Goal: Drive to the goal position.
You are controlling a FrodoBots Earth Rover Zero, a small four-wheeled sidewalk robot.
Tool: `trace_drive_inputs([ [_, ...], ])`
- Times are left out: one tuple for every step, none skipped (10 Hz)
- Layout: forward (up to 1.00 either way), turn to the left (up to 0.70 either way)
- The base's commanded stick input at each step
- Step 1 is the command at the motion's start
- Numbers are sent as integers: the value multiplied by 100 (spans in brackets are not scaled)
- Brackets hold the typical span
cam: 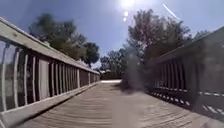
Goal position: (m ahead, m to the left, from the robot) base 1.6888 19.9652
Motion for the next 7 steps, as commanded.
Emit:
trace_drive_inputs([
  [45,0],
  [45,0],
  [45,0],
  [45,0],
  [45,0],
  [45,0],
  [45,0],
])
